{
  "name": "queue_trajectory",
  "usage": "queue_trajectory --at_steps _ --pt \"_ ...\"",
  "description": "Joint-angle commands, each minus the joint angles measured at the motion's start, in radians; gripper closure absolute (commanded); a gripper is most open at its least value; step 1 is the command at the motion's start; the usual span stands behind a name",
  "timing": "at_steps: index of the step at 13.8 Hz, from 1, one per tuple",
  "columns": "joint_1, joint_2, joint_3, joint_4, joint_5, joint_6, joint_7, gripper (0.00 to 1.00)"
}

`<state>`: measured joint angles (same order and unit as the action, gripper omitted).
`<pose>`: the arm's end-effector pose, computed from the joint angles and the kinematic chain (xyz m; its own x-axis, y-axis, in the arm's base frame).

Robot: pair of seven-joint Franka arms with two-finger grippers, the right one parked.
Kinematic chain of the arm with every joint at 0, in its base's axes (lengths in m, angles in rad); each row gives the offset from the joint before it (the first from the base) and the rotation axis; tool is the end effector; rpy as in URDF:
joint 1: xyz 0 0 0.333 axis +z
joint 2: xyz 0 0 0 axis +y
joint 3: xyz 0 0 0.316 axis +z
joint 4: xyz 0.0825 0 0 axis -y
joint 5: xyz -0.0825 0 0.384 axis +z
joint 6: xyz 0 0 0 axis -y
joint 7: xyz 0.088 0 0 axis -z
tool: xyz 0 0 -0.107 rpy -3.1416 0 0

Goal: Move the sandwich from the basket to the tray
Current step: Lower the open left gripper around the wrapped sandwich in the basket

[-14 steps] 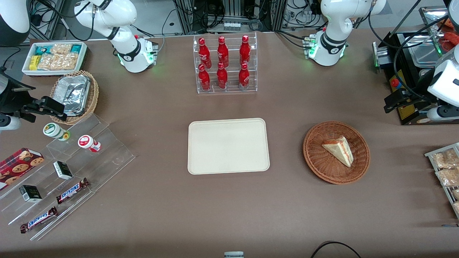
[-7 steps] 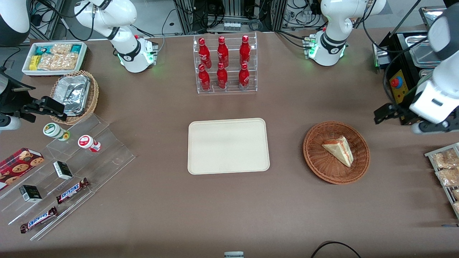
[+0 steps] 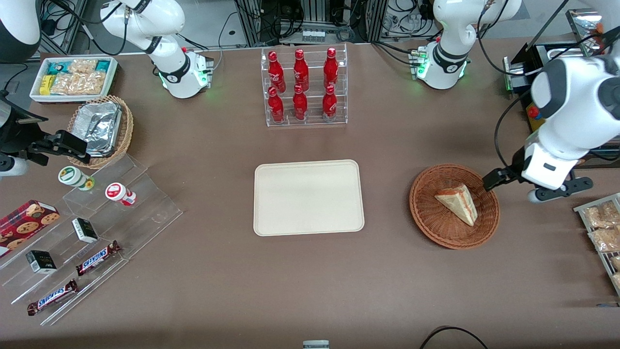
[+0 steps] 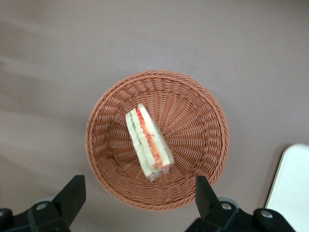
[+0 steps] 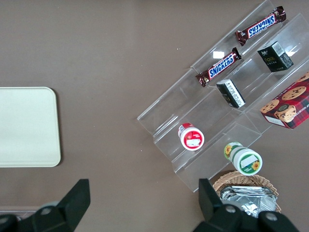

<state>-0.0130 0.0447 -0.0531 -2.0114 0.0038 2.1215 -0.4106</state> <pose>0.5683 -0.0372 0.4379 0.9399 0.3362 0.0604 0.3353 -0.9418 0.0252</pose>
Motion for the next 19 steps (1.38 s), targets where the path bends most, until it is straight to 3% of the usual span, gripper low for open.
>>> queue_trajectory --at_steps 1,4,19 --pt "0.002 -0.02 -0.034 -0.107 0.005 0.138 -0.21 0.0" --pt "0.002 -0.01 -0.036 -0.199 0.005 0.267 -0.276 0.0" --pt "0.008 0.188 -0.034 -0.234 0.007 0.393 -0.281 0.0"
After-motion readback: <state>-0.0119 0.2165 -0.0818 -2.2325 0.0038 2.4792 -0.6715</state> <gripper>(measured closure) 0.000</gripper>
